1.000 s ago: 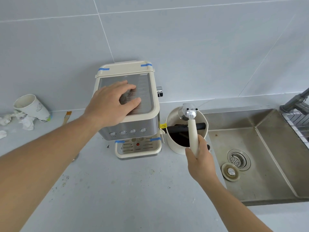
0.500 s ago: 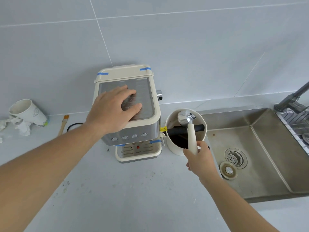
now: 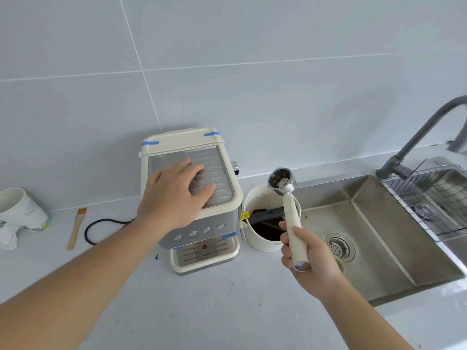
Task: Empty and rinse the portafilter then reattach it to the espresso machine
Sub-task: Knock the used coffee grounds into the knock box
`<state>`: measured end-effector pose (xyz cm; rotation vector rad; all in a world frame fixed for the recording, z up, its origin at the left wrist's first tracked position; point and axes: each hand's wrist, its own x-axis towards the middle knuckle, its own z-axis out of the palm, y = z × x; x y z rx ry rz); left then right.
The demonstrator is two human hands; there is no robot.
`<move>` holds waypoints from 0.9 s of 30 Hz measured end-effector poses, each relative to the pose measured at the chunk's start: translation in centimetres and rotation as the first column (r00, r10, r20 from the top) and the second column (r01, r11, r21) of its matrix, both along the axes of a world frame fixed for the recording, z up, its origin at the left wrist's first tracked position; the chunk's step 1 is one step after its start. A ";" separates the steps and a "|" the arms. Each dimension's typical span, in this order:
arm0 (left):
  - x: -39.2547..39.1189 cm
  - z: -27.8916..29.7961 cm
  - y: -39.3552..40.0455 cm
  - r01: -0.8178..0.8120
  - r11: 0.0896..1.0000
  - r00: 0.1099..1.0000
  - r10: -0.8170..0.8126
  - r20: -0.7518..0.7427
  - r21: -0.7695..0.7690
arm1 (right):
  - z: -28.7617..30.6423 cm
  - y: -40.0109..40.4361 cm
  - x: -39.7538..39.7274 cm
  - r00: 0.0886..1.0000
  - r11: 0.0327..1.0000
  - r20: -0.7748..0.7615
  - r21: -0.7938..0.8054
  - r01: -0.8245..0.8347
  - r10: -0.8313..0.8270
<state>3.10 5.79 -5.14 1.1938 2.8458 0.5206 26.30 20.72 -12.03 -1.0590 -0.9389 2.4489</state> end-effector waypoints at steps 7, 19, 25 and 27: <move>0.8 0.7 -0.1 -0.007 1.000 1.000 0.007 0.013 -0.008 | 2.1 -0.6 1.7 0.993 0.993 -0.113 -0.114 0.006 -0.019; 1.2 1.1 0.5 -0.106 0.994 0.991 0.106 0.086 -0.010 | 2.8 4.8 3.5 0.981 0.986 -0.143 -0.083 -0.146 0.134; 7.7 1.8 6.4 -0.232 0.912 0.959 0.157 0.237 0.338 | 3.0 11.2 6.7 0.942 0.963 -0.240 -0.079 -0.259 0.234; 11.8 1.9 9.6 -0.235 0.884 0.939 0.099 0.329 0.405 | 2.9 13.3 8.0 0.935 0.958 -0.252 -0.078 -0.277 0.250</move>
